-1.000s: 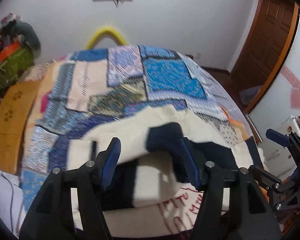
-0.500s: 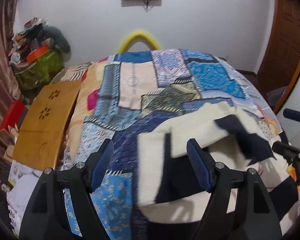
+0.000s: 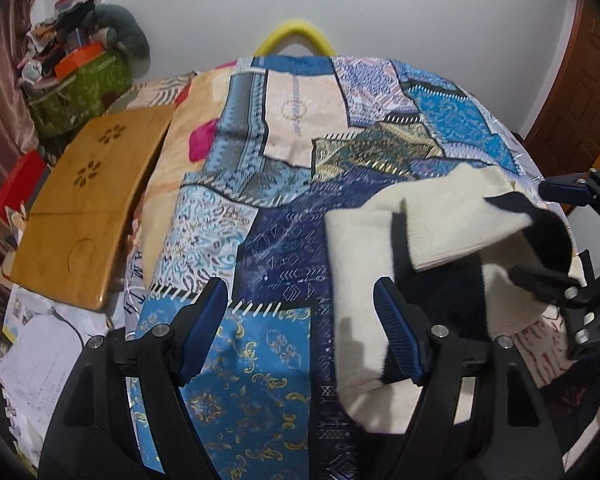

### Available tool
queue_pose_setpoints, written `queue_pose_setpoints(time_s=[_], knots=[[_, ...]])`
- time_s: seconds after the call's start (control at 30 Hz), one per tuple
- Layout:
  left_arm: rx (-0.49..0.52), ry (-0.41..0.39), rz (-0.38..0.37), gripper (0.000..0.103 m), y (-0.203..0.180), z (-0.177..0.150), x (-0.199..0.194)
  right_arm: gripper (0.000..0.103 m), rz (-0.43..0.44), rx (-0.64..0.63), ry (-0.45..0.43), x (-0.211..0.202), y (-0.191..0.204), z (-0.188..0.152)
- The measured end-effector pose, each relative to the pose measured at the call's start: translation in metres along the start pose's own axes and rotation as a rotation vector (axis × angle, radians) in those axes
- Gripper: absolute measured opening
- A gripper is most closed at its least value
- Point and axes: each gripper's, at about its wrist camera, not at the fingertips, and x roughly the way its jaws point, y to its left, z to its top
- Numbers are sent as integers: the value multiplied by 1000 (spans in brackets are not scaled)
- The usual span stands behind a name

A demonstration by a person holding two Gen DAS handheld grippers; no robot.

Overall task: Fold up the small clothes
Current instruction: 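Grasp the cream sleeve cuff with the right gripper and lift it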

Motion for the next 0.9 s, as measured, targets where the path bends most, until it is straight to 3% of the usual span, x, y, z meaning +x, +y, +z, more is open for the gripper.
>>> queue_pose_setpoints(time_s=[0.2, 0.33, 0.4, 0.5, 0.57, 0.63, 0.9], knots=[[-13, 25, -16, 75, 6, -5, 13, 94, 26, -15, 113, 42, 4, -4], [-1, 36, -15, 75, 5, -7, 19, 68, 51, 28, 172, 62, -4, -10], [8, 39, -11, 75, 2, -7, 21, 64, 57, 44, 165, 65, -6, -12], [16, 40, -12, 75, -1, -6, 22, 42, 57, 57, 139, 61, -9, -13], [21, 40, -10, 75, -5, -6, 21, 20, 78, 71, 125, 58, -12, -13], [27, 37, -9, 75, -8, -5, 19, 9, 98, 89, 108, 54, -15, -13], [74, 8, 8, 75, -28, -1, 2, 8, 75, 151, -21, 17, -33, -20]])
